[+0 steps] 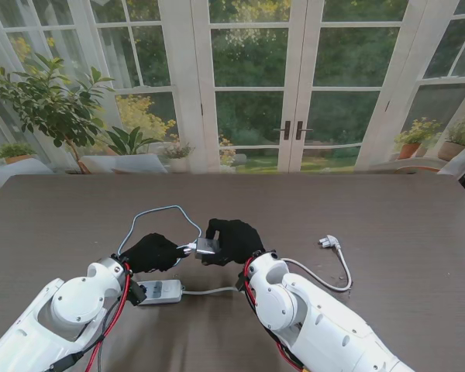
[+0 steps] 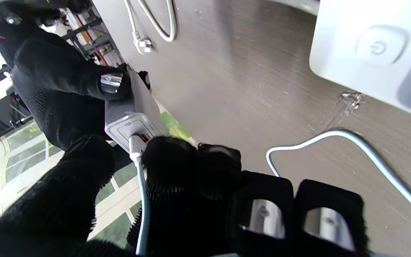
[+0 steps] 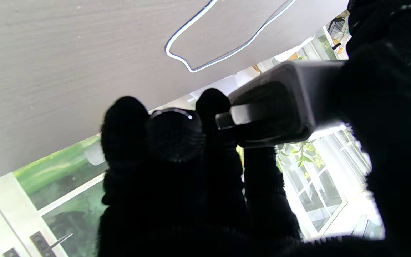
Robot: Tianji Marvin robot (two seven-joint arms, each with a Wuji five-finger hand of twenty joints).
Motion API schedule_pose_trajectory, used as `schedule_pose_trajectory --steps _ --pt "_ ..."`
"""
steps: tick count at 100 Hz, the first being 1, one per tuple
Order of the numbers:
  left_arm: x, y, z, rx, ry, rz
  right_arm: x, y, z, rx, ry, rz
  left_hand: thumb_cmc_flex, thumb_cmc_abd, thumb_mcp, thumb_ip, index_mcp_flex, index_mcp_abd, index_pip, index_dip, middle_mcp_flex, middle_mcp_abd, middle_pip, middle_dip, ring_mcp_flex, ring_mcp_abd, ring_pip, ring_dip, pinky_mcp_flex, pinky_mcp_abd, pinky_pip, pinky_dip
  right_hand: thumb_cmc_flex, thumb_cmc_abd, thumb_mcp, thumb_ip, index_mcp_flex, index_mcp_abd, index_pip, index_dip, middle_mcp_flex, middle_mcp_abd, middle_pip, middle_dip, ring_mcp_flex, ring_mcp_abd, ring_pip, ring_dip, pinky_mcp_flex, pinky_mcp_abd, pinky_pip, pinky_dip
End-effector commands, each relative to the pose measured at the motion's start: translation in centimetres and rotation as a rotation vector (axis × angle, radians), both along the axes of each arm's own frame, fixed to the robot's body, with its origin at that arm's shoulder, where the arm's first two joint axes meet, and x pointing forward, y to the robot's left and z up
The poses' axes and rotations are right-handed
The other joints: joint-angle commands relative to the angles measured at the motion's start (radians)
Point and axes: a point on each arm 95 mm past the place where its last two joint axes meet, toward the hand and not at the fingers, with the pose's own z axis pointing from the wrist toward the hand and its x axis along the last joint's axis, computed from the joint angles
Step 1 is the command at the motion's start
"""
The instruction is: Set up the charging station
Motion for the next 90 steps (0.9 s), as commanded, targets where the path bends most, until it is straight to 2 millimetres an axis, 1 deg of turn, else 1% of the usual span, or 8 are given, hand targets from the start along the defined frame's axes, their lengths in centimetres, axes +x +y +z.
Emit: schedule_pose_trajectory --steps 1,9,23,42,59,78,82,90 --pt "-0.3 0.1 -0.3 -0.004 0.025 -0.024 -0.2 0.3 -0.1 0.002 0.014 0.006 0.02 0.003 0.048 0.055 -0.026 0.045 -0.129 -0.041 0.024 0.025 -0.111 0.059 0.023 -0.119 0.024 -0.01 0.049 -0.085 0.254 -0.032 0.166 0.171 0.166 0.098 0.111 -0.189 0.18 0.101 0.065 -0.065 0.045 0.01 0.025 -0.049 -0.001 -0.438 0.007 -0.046 0.024 0.016" --pt "-0.4 0.1 -0.4 -0.023 0.041 -0.023 -0.1 0.3 -0.1 0.004 0.015 0.005 0.058 0.101 0.198 0.11 -0.071 0.073 -0.291 -0.089 0.017 0.055 -0.181 0.134 0.023 -0.106 0.014 -0.004 0.048 -0.075 0.254 -0.044 0.166 0.171 0.165 0.098 0.11 -0.189 0.179 0.101 0.064 -0.066 0.046 0.01 0.026 -0.05 -0.002 -0.438 0.007 -0.046 0.024 0.017" --pt "-0.5 0.0 -0.5 -0.062 0.059 -0.004 -0.1 0.4 -0.2 0.005 0.016 0.006 0.089 0.061 0.345 0.025 -0.105 0.079 -0.308 -0.107 0.014 0.09 -0.215 0.196 0.022 -0.072 0.012 0.022 0.046 -0.04 0.248 -0.018 0.165 0.172 0.162 0.098 0.109 -0.189 0.179 0.101 0.064 -0.065 0.047 0.008 0.026 -0.049 -0.004 -0.438 0.006 -0.045 0.023 0.018" --pt "-0.4 -0.2 -0.4 -0.08 0.03 0.028 -0.2 0.5 -0.4 0.004 0.027 0.01 0.025 -0.009 0.543 0.057 -0.04 0.107 -0.042 -0.026 0.025 0.101 -0.018 0.194 0.022 -0.104 0.124 0.04 0.052 -0.068 0.283 0.11 0.166 0.177 0.157 0.099 0.105 -0.19 0.177 0.101 0.054 -0.064 0.046 0.006 0.023 -0.035 -0.015 -0.443 -0.006 -0.04 0.017 0.018" --pt "-0.3 -0.3 0.4 -0.053 -0.022 0.01 -0.6 1.1 -0.8 0.004 0.036 0.022 -0.099 0.099 0.556 0.356 0.081 0.061 0.151 0.132 0.023 0.002 0.283 0.078 0.023 -0.263 0.199 0.084 0.071 -0.174 0.284 0.302 0.16 0.191 0.142 0.101 0.087 -0.199 0.172 0.099 0.028 -0.062 0.043 -0.008 0.019 -0.013 -0.058 -0.459 -0.039 -0.017 0.004 0.02" --pt "-0.5 -0.3 1.3 -0.019 -0.052 -0.018 -1.2 2.1 -1.4 0.017 0.035 0.026 -0.16 0.112 0.575 0.53 0.083 0.041 0.268 0.182 0.019 -0.067 0.406 0.05 0.024 -0.342 0.209 0.115 0.078 -0.222 0.284 0.366 0.151 0.2 0.131 0.102 0.073 -0.21 0.17 0.098 0.005 -0.071 0.044 -0.025 0.018 -0.012 -0.092 -0.468 -0.065 0.006 -0.002 0.018" --pt "-0.6 -0.3 1.4 -0.016 -0.059 -0.02 -1.3 2.3 -1.4 0.021 0.035 0.025 -0.166 0.116 0.569 0.572 0.084 0.042 0.278 0.184 0.019 -0.069 0.419 0.041 -0.021 -0.776 0.341 0.696 0.079 -0.227 0.284 0.374 0.149 0.201 0.13 0.101 0.072 -0.211 0.169 0.097 0.002 -0.071 0.044 -0.028 0.017 -0.011 -0.095 -0.468 -0.069 0.008 -0.002 0.017" --pt "-0.7 -0.2 1.5 -0.008 -0.065 -0.025 -1.5 2.6 -1.5 0.026 0.035 0.023 -0.177 0.112 0.578 0.588 0.081 0.042 0.288 0.184 0.016 -0.074 0.428 0.042 -0.023 -0.836 0.326 0.833 0.079 -0.229 0.284 0.377 0.142 0.208 0.125 0.101 0.066 -0.213 0.16 0.089 -0.009 -0.072 0.044 -0.038 0.018 -0.011 -0.107 -0.47 -0.075 0.014 -0.001 0.016"
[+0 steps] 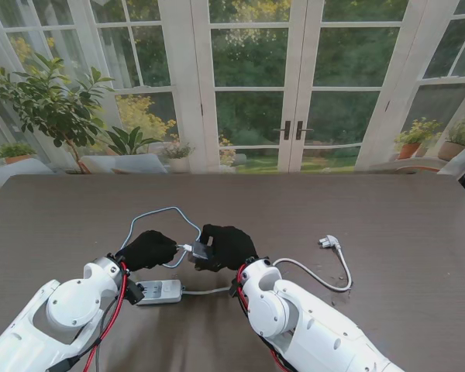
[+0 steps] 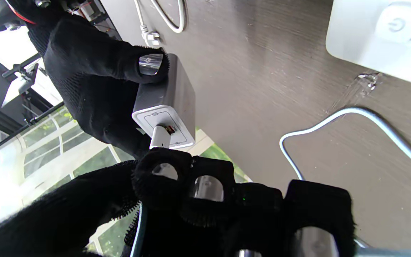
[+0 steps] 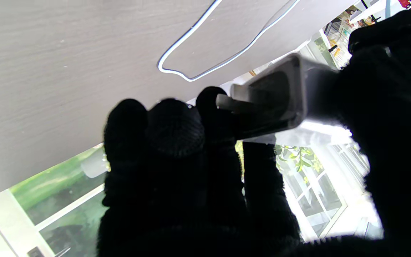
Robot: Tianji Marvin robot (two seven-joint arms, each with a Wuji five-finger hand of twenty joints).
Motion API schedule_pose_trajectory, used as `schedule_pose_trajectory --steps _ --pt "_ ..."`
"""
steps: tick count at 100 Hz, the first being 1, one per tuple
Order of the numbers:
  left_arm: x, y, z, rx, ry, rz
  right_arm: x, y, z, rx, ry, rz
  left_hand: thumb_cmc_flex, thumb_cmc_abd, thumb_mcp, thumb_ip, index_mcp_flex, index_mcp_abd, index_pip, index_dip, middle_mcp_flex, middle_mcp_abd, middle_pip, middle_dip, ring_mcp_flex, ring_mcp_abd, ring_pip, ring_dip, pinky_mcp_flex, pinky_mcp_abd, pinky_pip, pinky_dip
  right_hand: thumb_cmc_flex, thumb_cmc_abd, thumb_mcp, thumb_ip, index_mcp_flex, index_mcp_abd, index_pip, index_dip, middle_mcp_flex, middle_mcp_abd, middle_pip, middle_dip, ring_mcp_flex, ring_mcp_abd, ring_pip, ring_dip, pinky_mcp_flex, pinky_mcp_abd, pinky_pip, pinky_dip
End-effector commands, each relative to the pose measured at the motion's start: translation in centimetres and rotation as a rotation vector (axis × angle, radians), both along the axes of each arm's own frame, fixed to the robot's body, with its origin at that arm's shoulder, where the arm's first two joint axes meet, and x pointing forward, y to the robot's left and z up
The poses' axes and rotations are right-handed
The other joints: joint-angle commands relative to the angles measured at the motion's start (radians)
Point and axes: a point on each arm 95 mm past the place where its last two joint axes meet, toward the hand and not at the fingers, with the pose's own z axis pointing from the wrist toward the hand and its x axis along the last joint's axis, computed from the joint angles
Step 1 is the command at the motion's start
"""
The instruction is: Set up the charging station
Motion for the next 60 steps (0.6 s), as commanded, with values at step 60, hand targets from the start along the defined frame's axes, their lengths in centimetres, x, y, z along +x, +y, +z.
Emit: schedule_pose_trajectory --steps 60 --pt "-0.7 0.9 1.4 0.102 -0.004 -0.082 -1.9 3.9 1.2 -0.065 0.024 0.1 0.002 0.091 0.078 0.127 0.097 0.067 0.082 0.007 0.024 -0.025 0.127 -0.013 -0.037 -0.759 0.188 0.148 0.057 -0.14 0.284 0.017 -0.011 0.194 0.021 0.256 -0.121 -0.055 -0.209 0.15 -0.332 -0.066 0.071 -0.076 -0.09 -0.021 -0.043 -0.451 -0.138 -0.006 0.021 0.037"
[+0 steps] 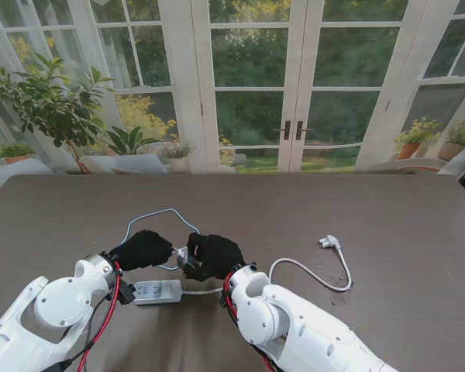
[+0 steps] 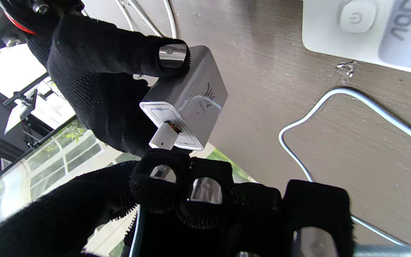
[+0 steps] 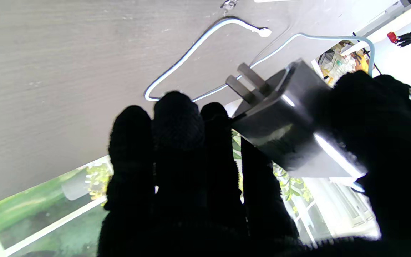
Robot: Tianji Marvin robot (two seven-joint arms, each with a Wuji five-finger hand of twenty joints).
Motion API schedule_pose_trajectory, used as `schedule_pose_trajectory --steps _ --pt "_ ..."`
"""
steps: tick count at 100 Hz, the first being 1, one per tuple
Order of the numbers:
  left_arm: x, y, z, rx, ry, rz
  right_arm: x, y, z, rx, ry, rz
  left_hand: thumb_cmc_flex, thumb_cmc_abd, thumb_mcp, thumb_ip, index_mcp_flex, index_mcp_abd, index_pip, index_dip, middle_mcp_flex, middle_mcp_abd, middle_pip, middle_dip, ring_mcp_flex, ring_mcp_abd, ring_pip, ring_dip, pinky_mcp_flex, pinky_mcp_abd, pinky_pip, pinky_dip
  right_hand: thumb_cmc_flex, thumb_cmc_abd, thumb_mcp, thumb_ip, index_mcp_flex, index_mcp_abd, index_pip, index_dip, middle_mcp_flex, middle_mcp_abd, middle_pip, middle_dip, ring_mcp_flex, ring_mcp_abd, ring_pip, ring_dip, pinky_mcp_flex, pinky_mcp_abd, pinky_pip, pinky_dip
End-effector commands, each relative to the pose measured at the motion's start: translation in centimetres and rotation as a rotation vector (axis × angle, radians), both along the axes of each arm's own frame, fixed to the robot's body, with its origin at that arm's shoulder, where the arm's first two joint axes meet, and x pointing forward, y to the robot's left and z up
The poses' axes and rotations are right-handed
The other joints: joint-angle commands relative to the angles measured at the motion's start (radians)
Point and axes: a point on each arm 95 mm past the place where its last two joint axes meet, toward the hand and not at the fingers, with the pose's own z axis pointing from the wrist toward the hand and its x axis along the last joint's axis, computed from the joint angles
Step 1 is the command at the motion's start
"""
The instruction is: Set up the charging station
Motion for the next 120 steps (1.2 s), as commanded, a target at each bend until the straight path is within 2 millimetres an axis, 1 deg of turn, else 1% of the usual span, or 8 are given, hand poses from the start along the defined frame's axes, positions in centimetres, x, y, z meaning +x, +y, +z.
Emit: schedule_pose_trajectory --steps 1,46,64,93,96,98,113,120 --pt "-0.3 0.0 0.0 0.019 0.019 -0.022 -0.3 1.4 1.3 0.016 -0.012 0.037 0.012 0.091 0.077 0.108 0.096 0.081 0.064 0.007 0.024 -0.013 0.111 -0.007 -0.037 -0.746 0.188 0.086 0.057 -0.126 0.284 0.011 0.023 0.065 0.042 0.063 0.011 -0.094 -0.21 0.061 -0.058 -0.067 0.017 0.004 -0.022 -0.018 0.028 -0.451 -0.011 -0.008 0.022 0.024" --pt "-0.6 0.6 0.2 0.042 0.032 -0.029 -0.5 3.2 1.4 -0.028 -0.006 0.074 0.028 0.088 0.06 0.093 0.097 0.078 0.031 0.004 0.024 -0.003 0.087 -0.01 -0.037 -0.746 0.188 0.086 0.056 -0.123 0.284 -0.01 0.074 0.009 0.065 0.065 0.07 -0.133 -0.102 0.152 0.024 -0.098 0.177 0.123 0.103 -0.074 0.182 -0.437 0.132 -0.018 0.123 0.038" --pt "-0.7 0.6 0.2 0.039 0.035 -0.034 -0.4 3.9 0.9 -0.018 -0.002 0.07 0.033 0.087 0.059 0.084 0.097 0.082 0.023 0.002 0.025 0.001 0.082 -0.009 -0.037 -0.746 0.188 0.086 0.055 -0.118 0.284 -0.016 0.141 -0.031 0.058 -0.102 0.141 -0.172 0.029 -0.046 0.157 -0.096 0.157 0.156 0.104 -0.08 0.286 -0.416 0.188 -0.002 0.148 0.02" --pt "-0.8 0.7 0.3 0.039 0.033 -0.032 -0.2 4.3 0.3 0.018 0.01 0.047 0.053 0.079 0.047 0.049 0.098 0.087 -0.014 -0.013 0.027 0.022 0.048 -0.013 -0.037 -0.746 0.188 0.086 0.052 -0.096 0.284 -0.04 0.188 0.015 0.115 -0.09 0.269 -0.214 0.143 -0.054 0.321 -0.079 0.128 0.165 0.104 -0.075 0.365 -0.394 0.251 0.009 0.149 0.006" --pt "-0.8 0.7 0.3 0.038 0.034 -0.03 -0.2 4.4 0.2 0.023 0.013 0.046 0.065 0.075 0.046 0.017 0.097 0.089 -0.035 -0.024 0.026 0.029 0.033 -0.011 0.008 -0.341 0.041 -0.358 0.051 -0.086 0.284 -0.054 0.188 0.016 0.121 -0.091 0.274 -0.212 0.145 -0.052 0.328 -0.077 0.126 0.167 0.105 -0.078 0.369 -0.392 0.256 0.005 0.15 0.006" --pt "-0.8 0.7 0.3 0.038 0.034 -0.027 -0.2 4.4 0.2 0.025 0.015 0.047 0.075 0.072 0.039 -0.006 0.098 0.092 -0.059 -0.037 0.028 0.036 0.019 -0.012 0.01 -0.22 0.05 -0.578 0.05 -0.079 0.284 -0.064 0.188 0.019 0.125 -0.09 0.277 -0.21 0.147 -0.05 0.333 -0.075 0.126 0.168 0.105 -0.079 0.371 -0.391 0.26 0.003 0.15 0.006" --pt "-1.1 1.0 0.2 0.028 0.043 -0.01 -0.1 4.3 0.0 0.03 0.027 0.065 0.222 0.006 -0.055 -0.381 0.006 0.147 -0.399 -0.253 0.037 0.108 -0.283 -0.021 0.008 0.007 -0.098 -0.759 0.027 0.043 0.266 -0.316 0.193 0.037 0.153 -0.088 0.273 -0.199 0.153 -0.032 0.345 -0.07 0.12 0.19 0.106 -0.098 0.382 -0.386 0.275 -0.022 0.141 0.004" --pt "-1.1 1.3 0.2 0.034 0.031 -0.018 -0.1 4.3 -0.1 0.033 0.029 0.073 0.158 0.074 -0.287 -0.334 -0.043 0.145 -0.599 -0.272 0.033 0.112 -0.47 0.013 0.007 0.059 -0.229 -0.772 0.016 0.13 0.163 -0.411 0.196 0.037 0.16 -0.089 0.275 -0.196 0.153 -0.025 0.354 -0.068 0.115 0.2 0.106 -0.109 0.391 -0.38 0.286 -0.033 0.142 0.008"
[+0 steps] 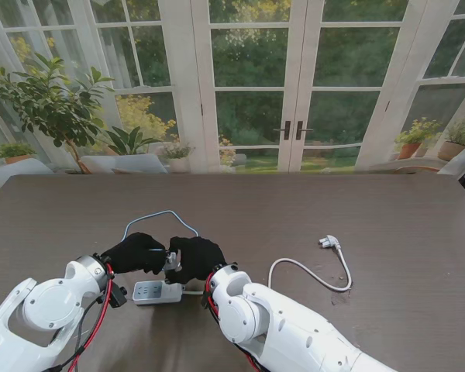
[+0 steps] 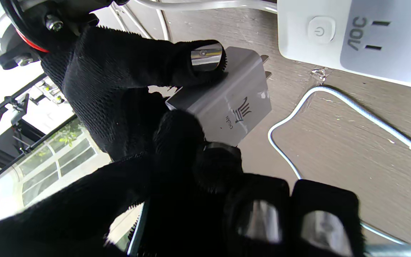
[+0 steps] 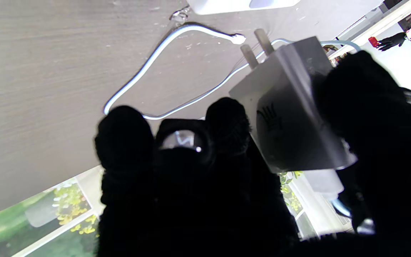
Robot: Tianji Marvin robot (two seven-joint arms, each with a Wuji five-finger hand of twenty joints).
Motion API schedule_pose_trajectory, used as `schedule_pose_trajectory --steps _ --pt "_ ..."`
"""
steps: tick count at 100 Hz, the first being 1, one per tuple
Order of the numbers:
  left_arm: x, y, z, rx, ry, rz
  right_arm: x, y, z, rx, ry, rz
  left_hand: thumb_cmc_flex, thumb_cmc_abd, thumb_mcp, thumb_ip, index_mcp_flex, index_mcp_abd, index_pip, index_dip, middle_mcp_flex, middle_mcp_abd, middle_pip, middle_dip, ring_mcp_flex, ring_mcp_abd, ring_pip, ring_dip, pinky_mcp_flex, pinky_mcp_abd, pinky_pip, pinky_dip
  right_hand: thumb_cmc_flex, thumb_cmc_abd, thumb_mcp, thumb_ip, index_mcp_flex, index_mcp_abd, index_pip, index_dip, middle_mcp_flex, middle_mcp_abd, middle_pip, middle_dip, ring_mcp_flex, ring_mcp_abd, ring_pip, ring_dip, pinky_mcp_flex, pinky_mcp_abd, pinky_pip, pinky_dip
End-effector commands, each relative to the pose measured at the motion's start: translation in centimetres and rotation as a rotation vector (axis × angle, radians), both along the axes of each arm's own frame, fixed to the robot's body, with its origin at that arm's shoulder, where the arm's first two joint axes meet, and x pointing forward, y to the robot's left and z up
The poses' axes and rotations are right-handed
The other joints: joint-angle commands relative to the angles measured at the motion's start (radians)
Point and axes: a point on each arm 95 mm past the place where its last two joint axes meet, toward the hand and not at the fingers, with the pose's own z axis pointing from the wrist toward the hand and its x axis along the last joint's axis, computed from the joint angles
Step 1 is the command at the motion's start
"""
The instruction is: Set up the charging station
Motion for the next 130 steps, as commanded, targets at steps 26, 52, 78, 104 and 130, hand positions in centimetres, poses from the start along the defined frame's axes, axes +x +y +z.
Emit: schedule_pose_trajectory --steps 26,52,78,104,130 --pt "-0.5 1.0 0.4 0.087 -0.039 -0.053 -0.3 0.8 -0.1 0.019 0.007 0.046 0.018 0.082 -0.803 -0.073 -0.168 0.011 -0.536 -0.158 -0.173 0.057 -0.517 -0.085 -0.112 0.109 -0.603 0.031 -0.291 0.131 -0.17 -0.028 0.131 0.116 0.19 0.051 0.175 -0.202 0.155 0.111 0.063 0.018 -0.016 0.033 0.026 -0.058 0.038 -0.375 0.044 -0.043 0.035 0.005" --pt "-0.8 1.9 1.3 0.162 -0.113 -0.005 -0.3 0.8 0.0 0.027 0.007 0.051 0.025 0.121 -0.897 -0.071 -0.189 -0.006 -0.595 -0.198 -0.219 0.078 -0.629 -0.233 -0.24 0.169 -0.779 -0.006 -0.437 0.159 -0.315 0.015 0.135 0.114 0.194 0.049 0.175 -0.202 0.157 0.116 0.067 0.019 -0.022 0.045 0.026 -0.058 0.044 -0.371 0.048 -0.046 0.033 0.014" --pt "-0.9 2.5 2.2 0.165 -0.174 0.029 -0.4 0.9 0.1 0.035 0.009 0.057 0.032 0.133 -0.91 -0.073 -0.212 -0.009 -0.621 -0.219 -0.256 0.091 -0.663 -0.282 -0.334 0.192 -0.834 -0.011 -0.542 0.15 -0.371 0.036 0.138 0.117 0.194 0.049 0.172 -0.207 0.158 0.119 0.067 0.019 -0.027 0.05 0.026 -0.058 0.044 -0.369 0.049 -0.047 0.031 0.02" --pt "-0.6 2.6 3.1 0.146 -0.236 0.06 -0.6 1.0 0.0 0.039 0.015 0.065 0.062 0.146 -0.905 -0.077 -0.226 -0.001 -0.637 -0.233 -0.306 0.104 -0.707 -0.328 -0.483 0.203 -0.933 -0.016 -0.68 0.116 -0.438 0.063 0.139 0.118 0.193 0.048 0.171 -0.21 0.159 0.121 0.067 0.02 -0.029 0.053 0.025 -0.058 0.042 -0.369 0.049 -0.047 0.029 0.024" --pt "-0.1 2.7 3.2 0.105 -0.268 0.103 -0.6 0.9 0.0 0.042 0.014 0.067 0.105 0.161 -0.866 -0.086 -0.212 0.006 -0.632 -0.236 -0.323 0.116 -0.745 -0.387 -0.607 0.205 -1.017 -0.031 -0.827 0.076 -0.535 0.084 0.137 0.12 0.191 0.048 0.169 -0.21 0.16 0.121 0.065 0.019 -0.031 0.056 0.025 -0.057 0.04 -0.369 0.048 -0.048 0.027 0.027"
